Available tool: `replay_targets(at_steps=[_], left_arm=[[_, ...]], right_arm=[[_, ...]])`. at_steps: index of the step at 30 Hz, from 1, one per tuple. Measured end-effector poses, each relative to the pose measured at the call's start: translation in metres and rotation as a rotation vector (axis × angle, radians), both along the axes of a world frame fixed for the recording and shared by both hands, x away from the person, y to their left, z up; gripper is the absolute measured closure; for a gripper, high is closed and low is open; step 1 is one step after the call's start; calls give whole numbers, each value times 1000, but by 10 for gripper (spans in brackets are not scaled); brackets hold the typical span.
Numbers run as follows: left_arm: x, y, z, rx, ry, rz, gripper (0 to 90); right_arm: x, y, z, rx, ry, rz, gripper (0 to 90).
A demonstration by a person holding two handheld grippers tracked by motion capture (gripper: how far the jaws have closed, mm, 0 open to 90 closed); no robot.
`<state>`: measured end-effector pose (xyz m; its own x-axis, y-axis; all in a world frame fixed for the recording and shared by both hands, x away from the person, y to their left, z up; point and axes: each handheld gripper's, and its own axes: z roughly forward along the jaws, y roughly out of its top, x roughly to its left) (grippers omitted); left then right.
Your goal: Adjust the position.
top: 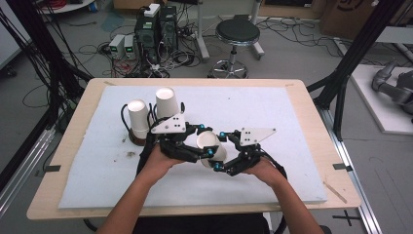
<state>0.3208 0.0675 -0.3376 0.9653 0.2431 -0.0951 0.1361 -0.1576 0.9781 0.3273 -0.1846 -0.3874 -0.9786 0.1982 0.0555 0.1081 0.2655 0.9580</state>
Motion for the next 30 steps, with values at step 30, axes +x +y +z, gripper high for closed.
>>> replay_targets(at_steps=[30], left_arm=[[2, 9, 0, -34, 29, -30, 353]], right_arm=[[-1, 0, -3, 12, 14, -4, 161]])
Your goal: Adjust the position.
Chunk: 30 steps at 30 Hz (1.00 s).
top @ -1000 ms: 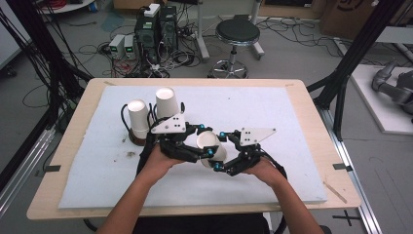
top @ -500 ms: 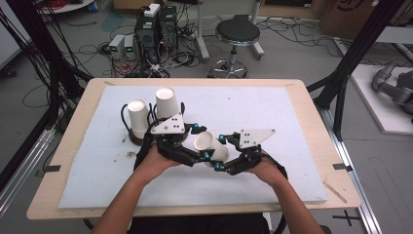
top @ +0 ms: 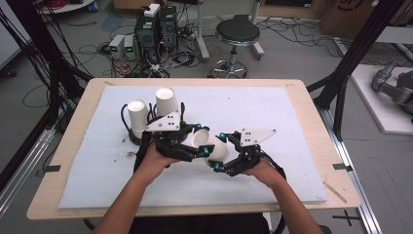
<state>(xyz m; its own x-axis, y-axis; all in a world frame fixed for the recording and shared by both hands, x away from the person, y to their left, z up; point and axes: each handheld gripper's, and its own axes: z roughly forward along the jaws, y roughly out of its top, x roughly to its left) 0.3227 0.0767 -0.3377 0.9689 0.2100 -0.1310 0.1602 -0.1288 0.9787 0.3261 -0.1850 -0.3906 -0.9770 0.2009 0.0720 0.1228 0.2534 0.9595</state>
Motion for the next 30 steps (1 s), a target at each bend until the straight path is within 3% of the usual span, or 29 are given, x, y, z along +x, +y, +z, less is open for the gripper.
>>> replay_targets(at_steps=[5, 8, 11, 14, 18, 23, 28, 30], left_arm=[[0, 1, -2, -5, 15, -7, 350], [-1, 1, -3, 27, 6, 7, 336], [-2, 1, -1, 79, -10, 59, 232], [-2, 2, 0, 84, -16, 54, 226], [-1, -2, -2, 110, -7, 39, 231], [1, -3, -4, 79, 5, -14, 334], [2, 2, -1, -12, 9, -21, 346], [2, 2, -1, -24, 13, -28, 347]], right_arm=[[-1, -1, 1, 10, -37, 24, 235], [-1, -2, 2, -7, -53, 23, 247], [-1, -3, 1, -39, -63, 8, 254], [0, -4, 2, -89, -75, -9, 258], [-1, -4, 4, -81, -69, 3, 257], [0, -4, 3, -76, -45, 13, 213], [-1, -2, 2, -4, -1, -14, 176], [0, -2, 1, 18, 2, -7, 176]])
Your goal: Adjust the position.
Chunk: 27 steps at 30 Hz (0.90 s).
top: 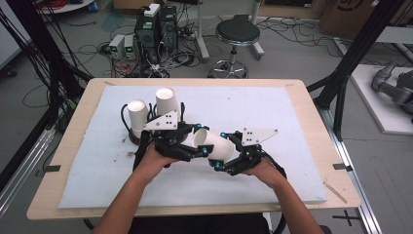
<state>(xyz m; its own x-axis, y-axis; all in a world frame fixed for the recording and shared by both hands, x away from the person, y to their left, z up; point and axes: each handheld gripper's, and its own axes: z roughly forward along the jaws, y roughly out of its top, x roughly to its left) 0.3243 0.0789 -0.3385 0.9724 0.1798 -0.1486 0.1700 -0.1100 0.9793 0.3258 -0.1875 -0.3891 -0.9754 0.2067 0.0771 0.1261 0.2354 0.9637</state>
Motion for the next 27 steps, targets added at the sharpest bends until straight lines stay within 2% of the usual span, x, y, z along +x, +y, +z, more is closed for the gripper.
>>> replay_targets(at_steps=[2, 5, 7, 9, 10, 13, 18, 20, 23, 27], left_arm=[[0, 0, 0, 0, -3, -3, 347], [0, 0, -1, 10, -4, -10, 348], [-1, 0, -3, 42, -8, -3, 336], [-4, -1, -4, 101, -32, 45, 300], [-4, -1, -4, 111, -33, 52, 259], [-4, 3, -5, 136, -24, 59, 247], [-2, 2, -8, 159, -20, 52, 250], [-3, 0, -10, 159, -10, 50, 251], [-2, -1, -13, 166, -11, 19, 272], [-1, 0, -15, 139, 1, -14, 327]], right_arm=[[0, -1, 1, 11, -10, 14, 201], [-1, -3, 3, 0, -30, 27, 241], [0, -4, 2, -27, -50, 30, 255], [0, -4, 1, -59, -46, 23, 256], [1, -5, 1, -85, -55, 15, 256], [2, -6, 0, -124, -58, 12, 258], [2, -6, -1, -166, -61, 13, 265], [2, -5, -1, -168, -63, 24, 266], [2, -5, 1, -173, -63, 32, 266], [3, -8, 2, -162, -54, 43, 260]])
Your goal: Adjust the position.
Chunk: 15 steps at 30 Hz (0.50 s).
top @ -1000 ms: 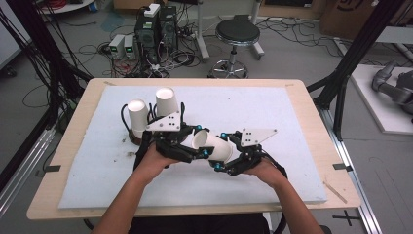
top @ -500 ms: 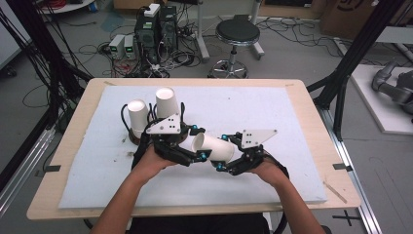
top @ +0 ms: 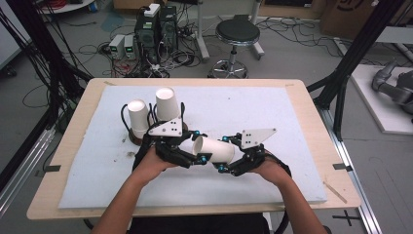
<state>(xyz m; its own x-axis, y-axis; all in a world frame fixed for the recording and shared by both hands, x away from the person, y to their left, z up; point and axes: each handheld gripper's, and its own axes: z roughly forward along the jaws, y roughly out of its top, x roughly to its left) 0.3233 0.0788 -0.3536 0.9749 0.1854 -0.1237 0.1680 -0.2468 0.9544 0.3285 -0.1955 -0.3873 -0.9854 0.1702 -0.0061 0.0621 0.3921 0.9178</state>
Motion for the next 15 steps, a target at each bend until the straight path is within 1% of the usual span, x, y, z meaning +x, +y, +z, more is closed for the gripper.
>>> replay_targets(at_steps=[1, 4, 5, 7, 8, 10, 11, 13, 14, 15], left_arm=[[0, 1, 0, -12, 9, -8, 333], [0, 3, 1, -52, 13, -7, 342], [0, 4, 1, -66, 13, -10, 344], [0, 5, 2, -101, 17, -22, 346], [0, 5, 2, -109, 19, -28, 347], [0, 4, 1, -102, 19, -30, 347], [0, 4, 1, -101, 22, -30, 346], [1, 5, -1, -108, 42, -27, 344], [1, 5, -2, -94, 46, -19, 337], [0, 4, -2, -73, 40, 0, 323]], right_arm=[[0, 0, 0, 5, 5, 5, 239], [0, -1, 1, 69, 41, -5, 186], [-1, -1, 2, 95, 50, -6, 183], [-1, -2, 3, 120, 51, -8, 183], [-1, -1, 3, 127, 55, -5, 183], [-1, -2, 3, 144, 50, 6, 187], [-2, -2, 3, 153, 44, 10, 213], [-2, -4, 4, 153, 36, 20, 228], [-2, -4, 4, 151, 33, 19, 231], [-1, -5, 4, 142, 23, 18, 242]])
